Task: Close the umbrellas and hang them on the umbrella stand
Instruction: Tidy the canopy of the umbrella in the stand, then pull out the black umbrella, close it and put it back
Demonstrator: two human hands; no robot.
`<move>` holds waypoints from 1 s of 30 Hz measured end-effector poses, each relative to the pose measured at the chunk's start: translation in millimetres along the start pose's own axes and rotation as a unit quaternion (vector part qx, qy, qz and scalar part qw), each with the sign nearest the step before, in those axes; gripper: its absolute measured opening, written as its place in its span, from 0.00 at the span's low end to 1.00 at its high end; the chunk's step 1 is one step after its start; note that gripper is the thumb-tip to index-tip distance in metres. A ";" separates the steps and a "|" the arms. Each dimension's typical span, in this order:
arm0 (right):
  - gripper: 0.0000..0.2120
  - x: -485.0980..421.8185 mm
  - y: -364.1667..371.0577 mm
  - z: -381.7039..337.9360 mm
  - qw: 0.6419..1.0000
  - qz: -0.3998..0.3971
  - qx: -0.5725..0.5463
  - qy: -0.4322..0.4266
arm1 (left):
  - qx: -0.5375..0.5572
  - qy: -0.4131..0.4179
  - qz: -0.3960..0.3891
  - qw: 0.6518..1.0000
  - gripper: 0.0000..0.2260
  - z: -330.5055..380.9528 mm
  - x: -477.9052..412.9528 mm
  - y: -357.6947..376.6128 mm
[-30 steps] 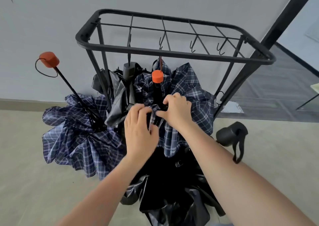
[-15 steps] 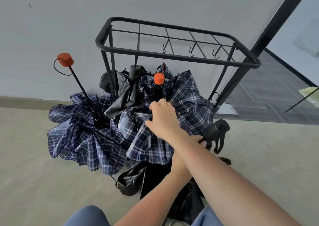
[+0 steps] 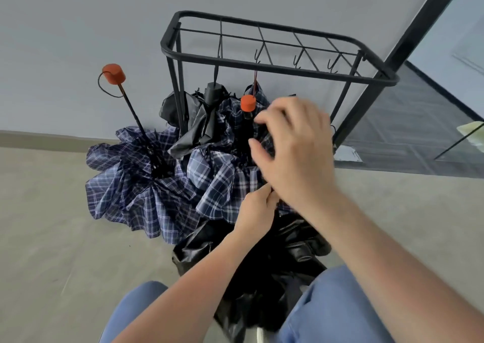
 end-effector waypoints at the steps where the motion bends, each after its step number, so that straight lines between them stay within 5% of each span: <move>1: 0.14 -3.2 3.0 9.7 0.998 -0.056 0.008 0.041 | 0.006 0.003 -0.006 1.000 0.15 0.4 1.7 -2.4; 5: 0.15 -8.0 22.2 28.2 0.949 -0.271 -0.044 0.155 | 0.009 0.018 -0.009 1.000 0.17 -10.6 21.7 -16.3; 8: 0.19 -8.6 37.7 14.8 0.940 -0.315 -0.049 0.123 | 0.002 0.002 0.018 1.000 0.19 -26.3 34.8 -31.7; 16: 0.17 -29.3 81.3 -42.5 0.936 -0.296 -0.161 0.102 | 0.053 -0.036 0.052 0.997 0.24 -52.6 43.7 -84.6; 24: 0.15 -58.3 104.5 -84.2 0.927 -0.276 -0.236 0.098 | -0.008 -0.197 -0.012 0.980 0.25 -128.1 92.8 -127.5; 28: 0.13 -64.4 111.6 -99.0 0.916 -0.281 -0.268 0.094 | -0.055 -0.237 0.053 0.969 0.07 -151.5 116.4 -129.2; 30: 0.12 -66.1 116.4 -99.2 0.909 -0.270 -0.295 0.118 | -0.054 -0.249 0.093 0.962 0.10 -154.4 119.5 -135.9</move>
Point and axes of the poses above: each hand's wrist, its own x-axis away from the middle knuckle, its own y-axis out of the palm, z = x × y, the point moved 2 cm from there along -x, towards the middle knuckle, and after that the axes turned 6 degrees about z, right-handed, at the moved point
